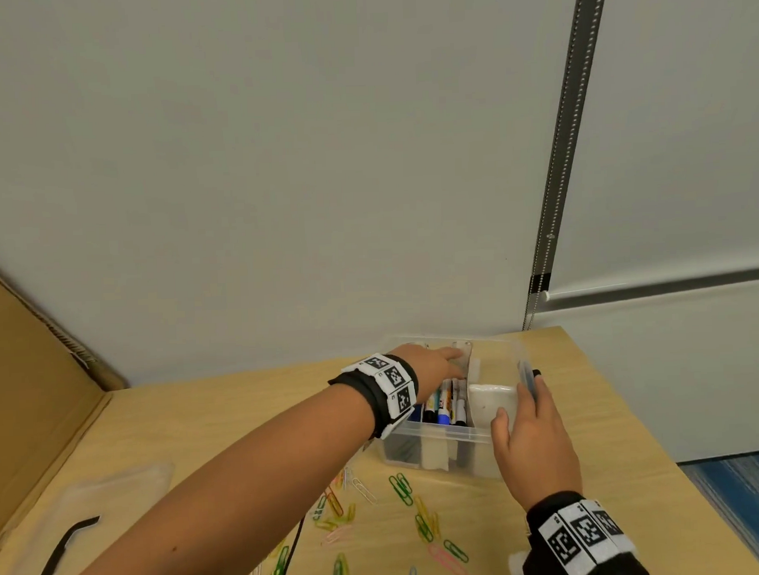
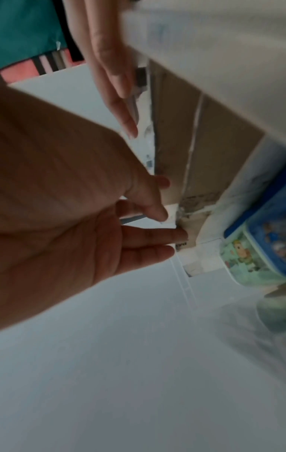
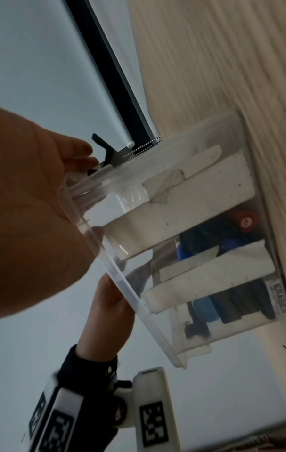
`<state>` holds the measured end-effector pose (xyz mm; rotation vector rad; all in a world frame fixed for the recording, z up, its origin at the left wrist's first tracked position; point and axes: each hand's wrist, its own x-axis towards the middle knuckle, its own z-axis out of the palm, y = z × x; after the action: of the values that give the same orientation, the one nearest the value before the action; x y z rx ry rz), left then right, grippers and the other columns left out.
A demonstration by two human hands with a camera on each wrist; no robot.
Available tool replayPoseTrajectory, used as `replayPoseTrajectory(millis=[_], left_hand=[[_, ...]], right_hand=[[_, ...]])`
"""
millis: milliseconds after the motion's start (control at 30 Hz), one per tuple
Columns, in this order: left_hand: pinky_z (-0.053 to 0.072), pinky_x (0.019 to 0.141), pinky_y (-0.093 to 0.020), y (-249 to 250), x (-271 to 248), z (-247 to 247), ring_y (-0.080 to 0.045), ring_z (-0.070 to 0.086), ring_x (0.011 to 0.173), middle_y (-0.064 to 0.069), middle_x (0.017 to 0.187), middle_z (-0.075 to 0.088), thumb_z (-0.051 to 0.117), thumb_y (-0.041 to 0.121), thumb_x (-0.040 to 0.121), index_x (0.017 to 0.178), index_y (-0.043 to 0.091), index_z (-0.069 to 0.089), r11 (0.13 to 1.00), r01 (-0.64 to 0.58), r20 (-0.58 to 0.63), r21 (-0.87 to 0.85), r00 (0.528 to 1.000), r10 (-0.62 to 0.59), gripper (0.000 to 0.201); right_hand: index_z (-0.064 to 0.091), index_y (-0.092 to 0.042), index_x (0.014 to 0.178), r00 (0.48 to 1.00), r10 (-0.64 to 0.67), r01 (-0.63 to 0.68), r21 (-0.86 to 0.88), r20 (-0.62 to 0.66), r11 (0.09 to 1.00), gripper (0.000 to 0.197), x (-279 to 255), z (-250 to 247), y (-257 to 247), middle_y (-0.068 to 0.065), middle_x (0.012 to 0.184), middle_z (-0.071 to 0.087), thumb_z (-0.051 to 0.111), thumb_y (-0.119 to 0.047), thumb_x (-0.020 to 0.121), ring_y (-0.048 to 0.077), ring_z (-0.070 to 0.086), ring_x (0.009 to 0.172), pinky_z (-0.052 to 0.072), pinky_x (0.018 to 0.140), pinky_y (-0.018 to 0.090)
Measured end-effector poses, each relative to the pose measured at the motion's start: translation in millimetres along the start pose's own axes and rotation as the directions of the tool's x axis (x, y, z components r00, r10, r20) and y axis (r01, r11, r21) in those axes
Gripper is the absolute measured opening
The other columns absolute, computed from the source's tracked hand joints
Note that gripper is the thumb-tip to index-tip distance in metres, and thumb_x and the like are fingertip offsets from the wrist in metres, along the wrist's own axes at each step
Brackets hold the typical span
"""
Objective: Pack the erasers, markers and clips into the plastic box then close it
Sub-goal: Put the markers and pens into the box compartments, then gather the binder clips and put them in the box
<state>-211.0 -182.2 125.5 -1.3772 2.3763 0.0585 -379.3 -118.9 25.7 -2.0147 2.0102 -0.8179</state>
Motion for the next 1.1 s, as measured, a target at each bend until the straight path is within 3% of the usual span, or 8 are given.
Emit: replayPoseTrajectory(millis=[233,367,500,667,767,867,967,1100], left_hand=[[0.046,0.077,-0.023,2,-57,11,-0.018,0.059,0.106,0.008,0.148,0.034,0.049,-0.005,0.086,0.133,0.026,0.049,0.924,0.105,-0.340,-0.369,0.909,-0.239,0.057],[0.047,0.094,-0.024,9,-116,61,-0.008,0.054,0.112,0.013,0.136,0.045,0.043,0.010,0.095,0.129,0.028,0.053,0.804,0.087,-0.413,-0.589,0.822,-0.391,0.040],[0.040,0.093,-0.012,13,-176,129,0.003,0.051,0.109,0.021,0.129,0.046,0.044,0.019,0.097,0.127,0.034,0.052,0.712,0.187,-0.325,-0.677,0.792,-0.516,0.034],[0.040,0.094,-0.018,-9,-239,200,-0.004,0.050,0.116,0.018,0.122,0.052,0.046,0.024,0.097,0.121,0.038,0.053,0.550,0.345,-0.167,-0.761,0.715,-0.679,0.029],[0.040,0.091,-0.019,-30,-262,217,-0.008,0.052,0.113,0.013,0.122,0.055,0.048,0.024,0.096,0.122,0.033,0.055,0.492,0.447,-0.099,-0.747,0.657,-0.747,0.028],[0.041,0.094,-0.024,-56,-272,227,-0.013,0.050,0.115,0.009,0.126,0.055,0.051,0.026,0.094,0.125,0.030,0.053,0.473,0.542,-0.039,-0.694,0.628,-0.777,0.031],[0.043,0.098,-0.028,-79,-268,233,-0.015,0.048,0.119,0.007,0.132,0.051,0.052,0.029,0.093,0.130,0.029,0.049,0.469,0.584,0.040,-0.662,0.653,-0.756,0.037],[0.048,0.094,-0.031,-99,-251,239,-0.014,0.057,0.110,0.007,0.127,0.056,0.057,0.032,0.090,0.128,0.030,0.051,0.493,0.589,0.159,-0.640,0.729,-0.665,0.038]], right_hand=[[0.038,-0.009,0.139,1.000,0.012,-0.012,-0.022,0.021,1.000,0.051,-1,0,0,0.018,0.152,0.027,0.037,-0.034,0.094,0.031,0.031,0.139,0.036,0.110,0.045],[0.037,-0.010,0.140,1.000,0.014,-0.013,-0.090,0.014,0.996,0.051,-2,1,-1,0.018,0.153,0.026,0.037,-0.033,0.094,0.037,0.027,0.139,0.030,0.112,0.050],[0.036,-0.011,0.140,0.997,-0.070,0.066,-0.110,-0.036,0.992,0.051,-9,-3,-12,0.016,0.154,0.024,0.046,-0.022,0.091,0.040,0.018,0.141,0.020,0.114,0.056],[0.042,-0.015,0.134,0.945,-0.315,0.320,0.056,-0.090,0.946,0.045,-37,-5,-52,0.008,0.150,0.031,0.049,-0.018,0.089,0.029,0.013,0.145,0.019,0.116,0.051],[0.050,-0.017,0.123,0.904,-0.420,0.427,0.114,-0.076,0.897,0.038,-59,2,-82,0.003,0.138,0.043,0.040,-0.027,0.088,0.024,0.026,0.141,0.027,0.115,0.044],[0.053,-0.020,0.101,0.864,-0.502,0.501,0.133,-0.024,0.855,0.021,-76,18,-117,-0.004,0.103,0.052,0.039,-0.028,0.087,0.017,0.049,0.107,0.044,0.090,0.031],[0.053,-0.022,0.097,0.816,-0.554,0.533,0.156,0.166,0.831,0.011,-85,44,-153,-0.008,0.093,0.050,0.045,-0.026,0.091,0.012,0.049,0.090,0.042,0.074,0.025],[0.051,-0.021,0.121,0.689,-0.559,0.545,0.179,0.461,0.819,0.028,-73,91,-199,-0.004,0.119,0.051,0.045,-0.016,0.094,0.015,0.049,0.109,0.045,0.085,0.028]])
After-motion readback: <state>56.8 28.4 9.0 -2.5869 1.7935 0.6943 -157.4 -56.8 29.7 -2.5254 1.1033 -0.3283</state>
